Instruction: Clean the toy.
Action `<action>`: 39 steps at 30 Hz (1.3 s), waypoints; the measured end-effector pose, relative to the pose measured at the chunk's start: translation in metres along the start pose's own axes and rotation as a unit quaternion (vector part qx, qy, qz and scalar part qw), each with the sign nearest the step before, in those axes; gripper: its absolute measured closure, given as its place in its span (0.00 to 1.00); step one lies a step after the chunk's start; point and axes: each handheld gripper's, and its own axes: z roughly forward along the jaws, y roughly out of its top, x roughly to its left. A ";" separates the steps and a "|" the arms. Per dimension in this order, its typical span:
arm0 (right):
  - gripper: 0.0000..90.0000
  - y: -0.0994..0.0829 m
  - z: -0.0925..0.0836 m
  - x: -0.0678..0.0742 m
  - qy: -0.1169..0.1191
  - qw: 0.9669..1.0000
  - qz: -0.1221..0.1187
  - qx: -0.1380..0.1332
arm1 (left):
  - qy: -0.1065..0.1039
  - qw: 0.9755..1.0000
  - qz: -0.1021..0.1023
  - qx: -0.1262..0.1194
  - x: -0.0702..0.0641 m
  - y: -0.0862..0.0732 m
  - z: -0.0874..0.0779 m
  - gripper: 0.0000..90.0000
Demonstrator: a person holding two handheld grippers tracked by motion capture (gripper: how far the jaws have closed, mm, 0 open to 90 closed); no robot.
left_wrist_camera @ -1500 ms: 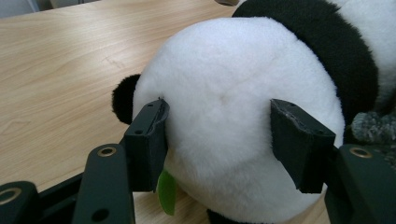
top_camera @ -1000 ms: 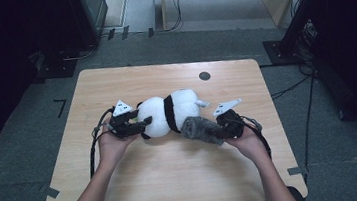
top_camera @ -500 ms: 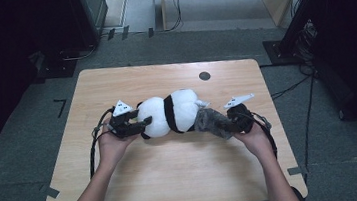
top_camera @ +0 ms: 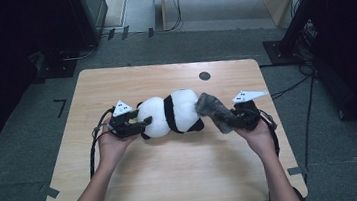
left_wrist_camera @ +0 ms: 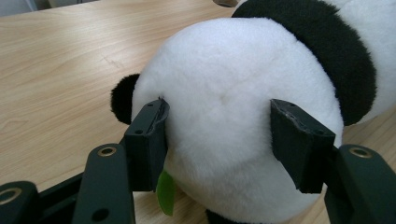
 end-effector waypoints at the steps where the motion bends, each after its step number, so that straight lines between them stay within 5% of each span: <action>1: 0.82 0.003 0.000 0.006 0.008 1.000 -0.008 -0.004 | 0.000 1.000 0.000 0.000 0.000 0.000 0.000 0.44; 11: 0.82 0.022 0.036 0.063 0.075 0.995 -0.066 0.019 | 0.000 1.000 -0.001 -0.001 0.000 0.000 0.000 0.44; 23: 0.83 0.031 0.097 0.113 0.135 0.983 -0.105 0.062 | -0.001 1.000 -0.004 -0.002 0.000 -0.001 -0.001 0.44; 32: 0.83 0.029 0.131 0.129 0.173 0.977 -0.101 0.081 | 0.000 1.000 -0.007 -0.002 0.000 -0.002 -0.001 0.44; 39: 0.83 0.022 0.146 0.142 0.204 0.965 -0.117 0.119 | 0.001 1.000 -0.008 -0.003 -0.001 -0.001 -0.001 0.44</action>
